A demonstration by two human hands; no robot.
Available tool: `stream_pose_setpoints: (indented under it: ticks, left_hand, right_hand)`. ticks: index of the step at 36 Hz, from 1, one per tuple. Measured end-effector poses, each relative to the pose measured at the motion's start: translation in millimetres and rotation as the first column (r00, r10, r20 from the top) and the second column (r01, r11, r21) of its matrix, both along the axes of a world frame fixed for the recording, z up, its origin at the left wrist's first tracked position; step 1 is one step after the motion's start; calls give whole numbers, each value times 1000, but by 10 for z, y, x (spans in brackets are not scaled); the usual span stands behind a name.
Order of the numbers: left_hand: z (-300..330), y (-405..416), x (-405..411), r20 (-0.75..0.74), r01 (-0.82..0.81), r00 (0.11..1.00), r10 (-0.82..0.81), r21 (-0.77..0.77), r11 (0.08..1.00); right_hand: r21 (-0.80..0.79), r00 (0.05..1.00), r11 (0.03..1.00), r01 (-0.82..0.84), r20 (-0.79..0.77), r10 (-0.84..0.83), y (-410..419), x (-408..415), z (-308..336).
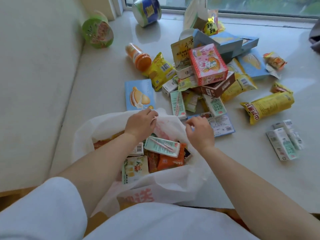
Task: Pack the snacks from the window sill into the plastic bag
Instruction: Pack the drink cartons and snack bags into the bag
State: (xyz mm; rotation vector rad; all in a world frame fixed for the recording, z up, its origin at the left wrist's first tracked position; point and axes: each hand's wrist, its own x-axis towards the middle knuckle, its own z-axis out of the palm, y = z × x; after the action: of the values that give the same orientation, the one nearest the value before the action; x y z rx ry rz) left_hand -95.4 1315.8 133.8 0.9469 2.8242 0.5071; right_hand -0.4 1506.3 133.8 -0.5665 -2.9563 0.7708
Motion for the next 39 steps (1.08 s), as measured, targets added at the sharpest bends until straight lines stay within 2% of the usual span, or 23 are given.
stream_pose_setpoints:
  ticks: [5,9,14,18,21,29,36,39]
  left_hand:
    - [88,714,-254,129,35,992,-9,-200,979]
    - [-14,1119,-337,280,-76,951,131,-197,977]
    - [-272,1456,-499,516,-397,738,436,-191,898]
    - [-415,1635,-541,598,-533,604,527,-189,825]
    - [-496,1729,-555,634,-609,516,575,-201,767]
    - [-629,1788,-587,654,-656,407,638,-277,702]
    - [-478,1786,-556,750,-754,304,587,-187,629]
    - [-366,1781,-504,831,-806,203,518,-159,570]
  right_hand:
    - [-86,958,959,269,125,-257,605,-172,22]
    - [-87,919,933,351,225,-324,949,-237,-26]
    - [35,890,930,367,277,-362,1218,-409,-169]
    - [94,883,935,343,306,-355,1308,-549,-291]
    - [62,887,937,342,308,-344,1333,-656,-384]
    - [25,862,915,403,326,-388,1333,-789,-536]
    - [62,865,926,373,337,-371,1305,-742,-458]
    - [24,847,918,395,378,-374,1255,-632,-390]
